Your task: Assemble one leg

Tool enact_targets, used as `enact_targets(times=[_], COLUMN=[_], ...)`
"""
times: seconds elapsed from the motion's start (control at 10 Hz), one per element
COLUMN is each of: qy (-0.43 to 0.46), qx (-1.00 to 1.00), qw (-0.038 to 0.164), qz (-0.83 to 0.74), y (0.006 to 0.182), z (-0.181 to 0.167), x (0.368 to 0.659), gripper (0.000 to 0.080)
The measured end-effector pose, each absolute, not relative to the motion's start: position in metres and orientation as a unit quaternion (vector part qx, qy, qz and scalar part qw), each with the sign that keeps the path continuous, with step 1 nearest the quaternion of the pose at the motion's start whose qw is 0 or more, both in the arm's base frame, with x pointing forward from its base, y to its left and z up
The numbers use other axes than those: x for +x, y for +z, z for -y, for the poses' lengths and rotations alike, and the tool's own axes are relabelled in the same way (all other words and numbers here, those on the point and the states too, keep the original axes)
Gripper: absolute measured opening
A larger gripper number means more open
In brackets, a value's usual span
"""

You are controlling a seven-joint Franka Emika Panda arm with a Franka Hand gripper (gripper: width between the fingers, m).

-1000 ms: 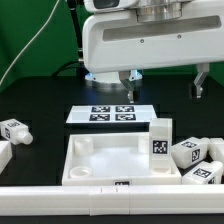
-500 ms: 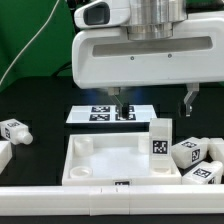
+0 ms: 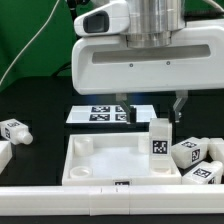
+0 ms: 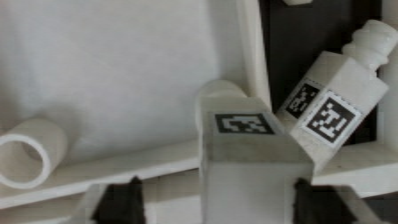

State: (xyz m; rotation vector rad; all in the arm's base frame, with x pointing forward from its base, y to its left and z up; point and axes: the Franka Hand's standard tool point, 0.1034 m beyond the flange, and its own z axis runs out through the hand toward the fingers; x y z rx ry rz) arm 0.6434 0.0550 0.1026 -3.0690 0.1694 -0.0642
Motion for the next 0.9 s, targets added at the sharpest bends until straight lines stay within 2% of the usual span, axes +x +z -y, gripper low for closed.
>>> enact_targets(times=[0.1, 0.2, 0.3, 0.9], qy=[-0.033, -0.036, -0.038, -0.037], qx=[-0.997, -0.997, -0.997, -0.997], qw=[0.034, 0.035, 0.035, 0.036], qz=[-0.053, -0.052, -0.052, -0.052], y=[0.1032, 0.1039, 0.1045, 0.1095], z=[-0.0578, -0.0595, -0.0601, -0.0607], x=[0.6468, 0.6483, 0.6487, 0.6496], gripper=[0.0265, 0.0129, 0.0028, 0.0001])
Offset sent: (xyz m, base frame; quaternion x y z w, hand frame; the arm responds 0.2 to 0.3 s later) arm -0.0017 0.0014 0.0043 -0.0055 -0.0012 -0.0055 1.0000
